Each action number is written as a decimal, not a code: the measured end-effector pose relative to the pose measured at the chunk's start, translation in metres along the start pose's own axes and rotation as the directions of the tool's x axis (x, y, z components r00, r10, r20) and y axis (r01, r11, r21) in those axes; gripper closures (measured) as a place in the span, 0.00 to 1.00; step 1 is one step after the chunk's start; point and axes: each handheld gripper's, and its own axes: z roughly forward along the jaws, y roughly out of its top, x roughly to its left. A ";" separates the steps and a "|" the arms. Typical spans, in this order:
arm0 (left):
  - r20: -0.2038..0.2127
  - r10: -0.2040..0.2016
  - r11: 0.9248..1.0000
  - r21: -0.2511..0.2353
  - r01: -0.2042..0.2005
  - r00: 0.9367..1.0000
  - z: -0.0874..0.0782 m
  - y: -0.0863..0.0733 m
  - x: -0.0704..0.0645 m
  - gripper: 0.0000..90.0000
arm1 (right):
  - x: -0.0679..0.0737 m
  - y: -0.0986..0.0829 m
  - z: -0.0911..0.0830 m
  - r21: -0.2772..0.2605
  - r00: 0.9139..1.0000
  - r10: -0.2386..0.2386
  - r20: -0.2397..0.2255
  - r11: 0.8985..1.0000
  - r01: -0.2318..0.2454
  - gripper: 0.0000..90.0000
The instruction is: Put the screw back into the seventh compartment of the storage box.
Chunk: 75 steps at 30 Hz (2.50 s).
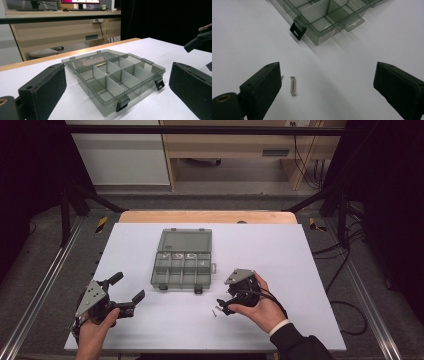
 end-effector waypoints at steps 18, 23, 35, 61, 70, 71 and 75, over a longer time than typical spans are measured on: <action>0.002 0.006 1.000 -0.003 -0.006 1.000 -0.001 0.000 -0.001 0.01 | 0.006 0.011 0.022 0.132 0.998 -0.053 -0.040 0.989 0.058 0.09; -0.002 0.000 1.000 -0.004 0.000 1.000 0.001 0.001 0.001 0.01 | 0.007 0.011 0.022 0.166 0.996 -0.073 -0.053 0.983 0.081 0.09; 0.003 0.008 1.000 0.005 -0.008 1.000 0.000 0.000 -0.001 0.01 | 0.008 0.009 0.023 0.194 0.994 -0.075 -0.081 0.977 0.090 0.21; 0.013 0.017 1.000 0.017 -0.017 1.000 0.003 -0.001 -0.002 0.01 | 0.018 0.000 0.036 0.255 0.988 0.017 -0.153 0.967 0.023 0.85; 0.018 0.022 1.000 0.019 -0.023 1.000 0.003 -0.001 -0.002 0.02 | 0.015 -0.002 0.041 0.269 0.986 0.044 -0.158 0.963 0.000 0.94; 0.018 0.023 1.000 0.019 -0.023 1.000 0.003 -0.001 -0.002 0.02 | 0.015 -0.002 0.041 0.269 0.986 0.044 -0.158 0.963 0.000 0.94; 0.015 0.023 1.000 0.019 -0.023 1.000 0.003 -0.001 -0.002 0.02 | 0.014 -0.003 0.043 0.271 0.988 0.039 -0.152 0.963 0.004 0.97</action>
